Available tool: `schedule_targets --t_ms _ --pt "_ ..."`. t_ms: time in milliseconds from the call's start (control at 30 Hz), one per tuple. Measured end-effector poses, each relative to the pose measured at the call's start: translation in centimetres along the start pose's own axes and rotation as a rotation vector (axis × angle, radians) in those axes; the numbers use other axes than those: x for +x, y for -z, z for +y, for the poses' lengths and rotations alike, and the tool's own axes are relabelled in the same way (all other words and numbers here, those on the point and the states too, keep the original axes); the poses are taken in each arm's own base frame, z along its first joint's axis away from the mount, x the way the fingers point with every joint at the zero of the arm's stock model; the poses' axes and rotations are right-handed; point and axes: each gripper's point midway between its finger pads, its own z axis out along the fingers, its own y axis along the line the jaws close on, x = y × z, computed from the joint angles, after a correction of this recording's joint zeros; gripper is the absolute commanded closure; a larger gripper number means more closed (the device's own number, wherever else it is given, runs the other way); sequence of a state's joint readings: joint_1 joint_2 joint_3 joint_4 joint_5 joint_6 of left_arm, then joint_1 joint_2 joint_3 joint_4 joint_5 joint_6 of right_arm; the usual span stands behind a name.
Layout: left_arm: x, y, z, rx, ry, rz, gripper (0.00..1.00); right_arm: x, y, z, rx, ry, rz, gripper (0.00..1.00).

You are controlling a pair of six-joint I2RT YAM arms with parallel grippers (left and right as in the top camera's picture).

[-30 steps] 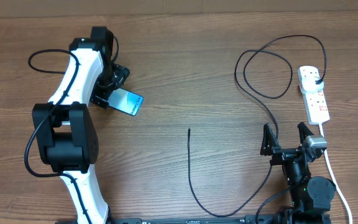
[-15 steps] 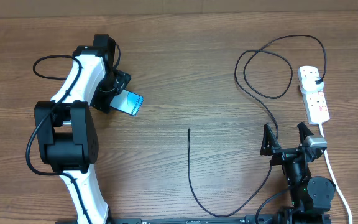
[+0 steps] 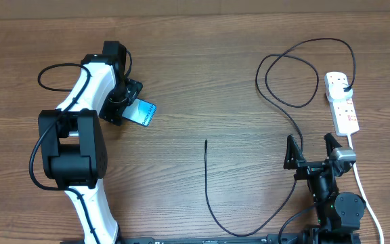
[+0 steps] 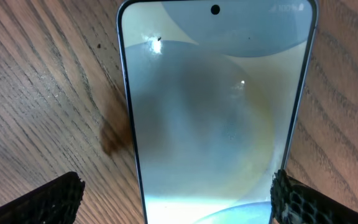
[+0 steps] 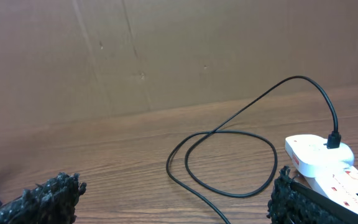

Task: Plug charger to phone and switch on socket
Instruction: 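Lower the left gripper onto the phone, aligning fingers with its long edges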

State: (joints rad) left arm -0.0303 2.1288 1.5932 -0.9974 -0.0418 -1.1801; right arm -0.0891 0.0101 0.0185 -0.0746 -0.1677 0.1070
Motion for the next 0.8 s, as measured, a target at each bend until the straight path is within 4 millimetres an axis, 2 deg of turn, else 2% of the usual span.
schedule_targets --t_ms 800 --pt "-0.4 0.0 -1.3 0.053 0.003 -0.012 0.0 0.0 0.0 0.0 0.0 0.0 0.0 0.0"
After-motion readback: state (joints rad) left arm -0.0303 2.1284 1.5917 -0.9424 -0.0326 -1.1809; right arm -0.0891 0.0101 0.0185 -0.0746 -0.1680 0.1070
